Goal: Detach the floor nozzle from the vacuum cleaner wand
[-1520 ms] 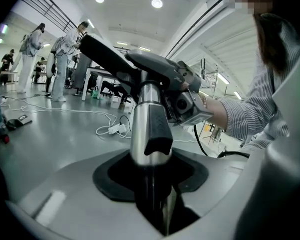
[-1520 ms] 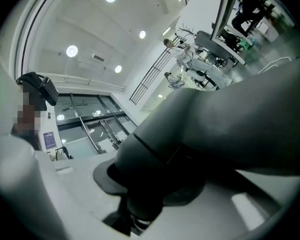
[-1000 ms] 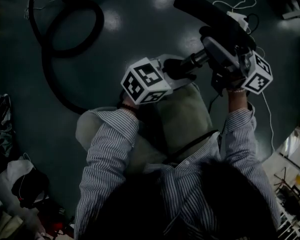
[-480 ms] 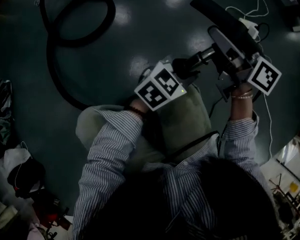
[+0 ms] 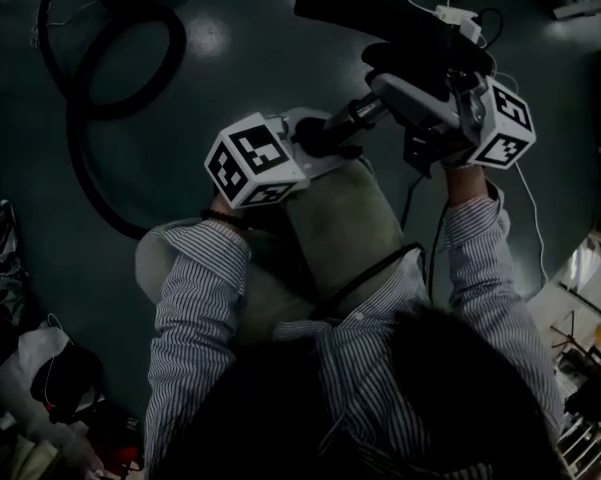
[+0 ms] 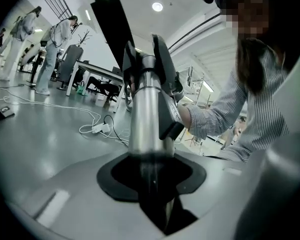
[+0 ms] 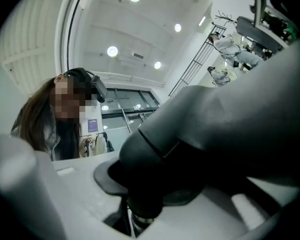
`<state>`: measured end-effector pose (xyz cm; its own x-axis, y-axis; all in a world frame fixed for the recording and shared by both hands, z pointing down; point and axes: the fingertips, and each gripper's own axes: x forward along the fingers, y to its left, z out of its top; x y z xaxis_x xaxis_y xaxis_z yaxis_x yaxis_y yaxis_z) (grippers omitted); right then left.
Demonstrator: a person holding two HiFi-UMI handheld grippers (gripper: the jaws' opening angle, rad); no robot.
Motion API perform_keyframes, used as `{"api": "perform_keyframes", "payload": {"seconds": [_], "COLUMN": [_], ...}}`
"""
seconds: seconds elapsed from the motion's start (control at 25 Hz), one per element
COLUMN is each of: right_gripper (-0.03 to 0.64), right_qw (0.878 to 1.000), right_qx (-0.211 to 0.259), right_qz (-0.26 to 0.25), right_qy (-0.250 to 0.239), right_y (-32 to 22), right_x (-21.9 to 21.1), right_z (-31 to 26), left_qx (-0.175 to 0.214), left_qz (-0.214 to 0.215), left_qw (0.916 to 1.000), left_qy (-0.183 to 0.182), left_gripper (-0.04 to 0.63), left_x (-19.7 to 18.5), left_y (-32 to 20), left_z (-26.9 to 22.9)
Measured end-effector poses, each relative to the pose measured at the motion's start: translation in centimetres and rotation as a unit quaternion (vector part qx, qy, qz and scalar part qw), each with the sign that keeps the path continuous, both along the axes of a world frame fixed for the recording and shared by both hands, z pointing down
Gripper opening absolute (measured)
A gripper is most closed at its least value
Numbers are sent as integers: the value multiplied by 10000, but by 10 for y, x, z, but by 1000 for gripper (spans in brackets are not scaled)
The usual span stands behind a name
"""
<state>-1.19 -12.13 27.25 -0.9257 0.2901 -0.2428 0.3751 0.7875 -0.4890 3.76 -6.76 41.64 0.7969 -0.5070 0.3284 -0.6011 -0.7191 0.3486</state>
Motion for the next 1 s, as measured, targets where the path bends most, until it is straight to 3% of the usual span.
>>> {"api": "perform_keyframes", "payload": {"seconds": [0.12,0.24,0.32,0.52,0.64,1.0], "right_gripper": [141,144,144,146,146,146], "right_qw": [9996,9945,9900,9785,9719,9688], "right_qx": [-79,-426,-579,-910,-1042,-1135], "right_qz": [226,726,1048,1768,2071,2182], "right_qy": [160,617,752,544,401,313], "right_y": [0,-14,-21,-37,-46,-49], "right_x": [-12,-21,-15,1,8,11], "right_z": [4,22,35,58,64,64], "left_qx": [84,48,-140,-636,-739,-697], "left_qz": [-171,-574,-619,-480,-474,-502], "left_qw": [9998,9966,9948,9924,9919,9920], "left_qy": [-21,-585,-802,-941,-913,-920], "left_gripper": [135,126,124,124,131,132], "left_x": [-8,-15,-12,-3,0,1], "left_y": [0,-9,-12,-19,-23,-26], "left_z": [3,21,35,58,61,61]}}
